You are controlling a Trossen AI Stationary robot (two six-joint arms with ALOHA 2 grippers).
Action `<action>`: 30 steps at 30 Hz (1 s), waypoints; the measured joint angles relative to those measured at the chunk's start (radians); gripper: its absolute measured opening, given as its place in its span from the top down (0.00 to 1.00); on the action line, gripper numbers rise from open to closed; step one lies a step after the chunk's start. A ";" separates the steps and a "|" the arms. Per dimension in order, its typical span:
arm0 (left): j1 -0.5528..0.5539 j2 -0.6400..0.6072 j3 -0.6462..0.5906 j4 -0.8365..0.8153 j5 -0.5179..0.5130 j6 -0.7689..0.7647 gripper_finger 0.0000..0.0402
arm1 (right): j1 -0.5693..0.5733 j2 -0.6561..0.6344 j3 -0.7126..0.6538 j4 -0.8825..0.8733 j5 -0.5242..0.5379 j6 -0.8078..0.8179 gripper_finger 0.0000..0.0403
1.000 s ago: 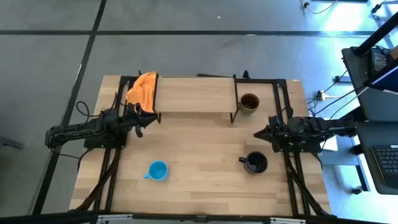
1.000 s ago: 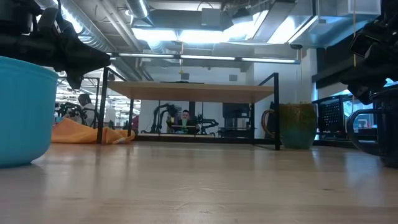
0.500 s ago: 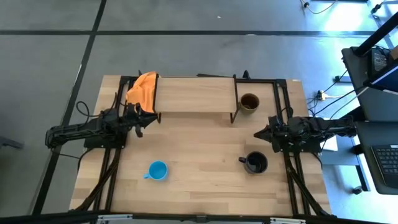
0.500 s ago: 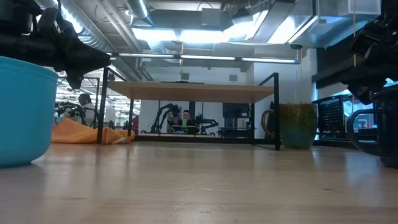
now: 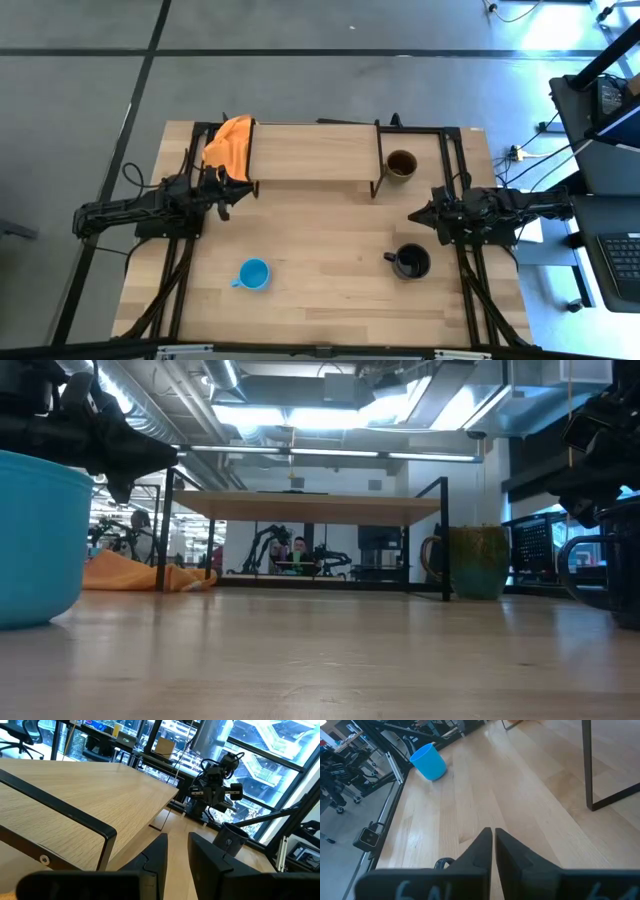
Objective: Stack small to large cups/mugs on shelf
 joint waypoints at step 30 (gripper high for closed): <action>0.000 0.000 0.000 0.026 -0.029 -0.010 0.82 | 0.000 0.000 0.001 0.172 0.089 0.075 0.94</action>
